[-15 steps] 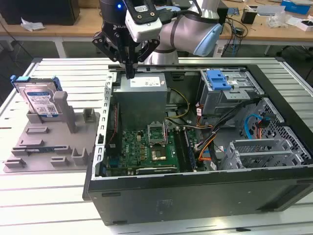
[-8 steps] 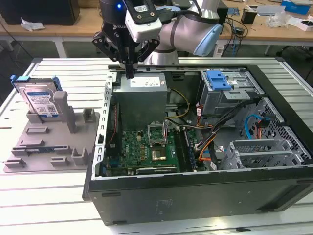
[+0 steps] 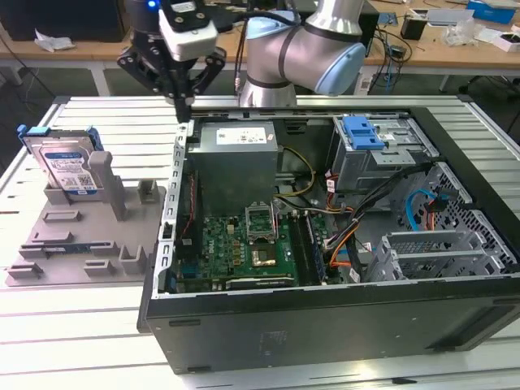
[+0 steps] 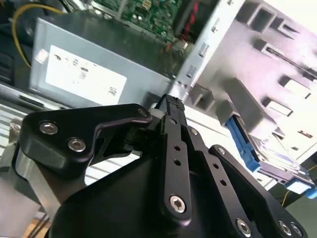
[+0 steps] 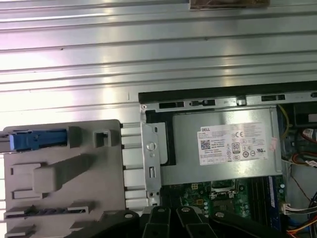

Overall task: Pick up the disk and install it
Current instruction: 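Reach for the disk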

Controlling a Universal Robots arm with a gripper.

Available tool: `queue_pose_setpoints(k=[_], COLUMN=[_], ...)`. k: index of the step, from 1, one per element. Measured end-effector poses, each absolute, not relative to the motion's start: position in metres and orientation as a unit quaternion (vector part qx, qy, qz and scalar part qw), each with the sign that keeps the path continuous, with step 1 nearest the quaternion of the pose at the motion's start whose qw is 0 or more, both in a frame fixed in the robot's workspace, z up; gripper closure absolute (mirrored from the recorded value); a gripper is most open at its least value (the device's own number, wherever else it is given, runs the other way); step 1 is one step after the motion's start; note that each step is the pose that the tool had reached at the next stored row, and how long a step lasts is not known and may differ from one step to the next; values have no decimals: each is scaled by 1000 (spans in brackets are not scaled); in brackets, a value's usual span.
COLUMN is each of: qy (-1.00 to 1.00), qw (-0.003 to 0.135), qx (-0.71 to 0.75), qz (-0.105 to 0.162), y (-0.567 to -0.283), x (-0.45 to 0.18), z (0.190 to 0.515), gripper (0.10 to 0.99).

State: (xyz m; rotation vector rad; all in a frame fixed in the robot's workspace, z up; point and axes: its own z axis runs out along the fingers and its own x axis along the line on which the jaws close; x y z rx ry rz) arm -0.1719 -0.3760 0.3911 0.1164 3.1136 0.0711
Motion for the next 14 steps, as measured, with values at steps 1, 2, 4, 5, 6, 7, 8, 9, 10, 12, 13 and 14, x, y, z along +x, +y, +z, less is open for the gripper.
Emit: queue_pose_setpoints(k=[1, 2, 4, 5, 6, 7, 8, 9, 10, 12, 13, 14], qy=[999, 999, 999, 999, 999, 999, 999, 999, 999, 999, 999, 999], qw=[12, 12, 12, 12, 12, 13, 12, 12, 12, 13, 12, 12], qx=[37, 37, 37, 37, 37, 37, 37, 38, 37, 37, 37, 37], qz=[23, 23, 23, 23, 23, 23, 23, 23, 23, 23, 23, 23], y=[-375, -374, -371, -370, -369, -367, -366, -365, -363, -359, -357, -352], x=[-178, -182, -198, -202, -209, -213, -218, -224, -229, -238, -242, -249], z=[391, 391, 390, 390, 389, 389, 389, 388, 388, 387, 386, 385], gripper=[980, 980, 980, 980, 980, 980, 980, 980, 980, 980, 980, 980])
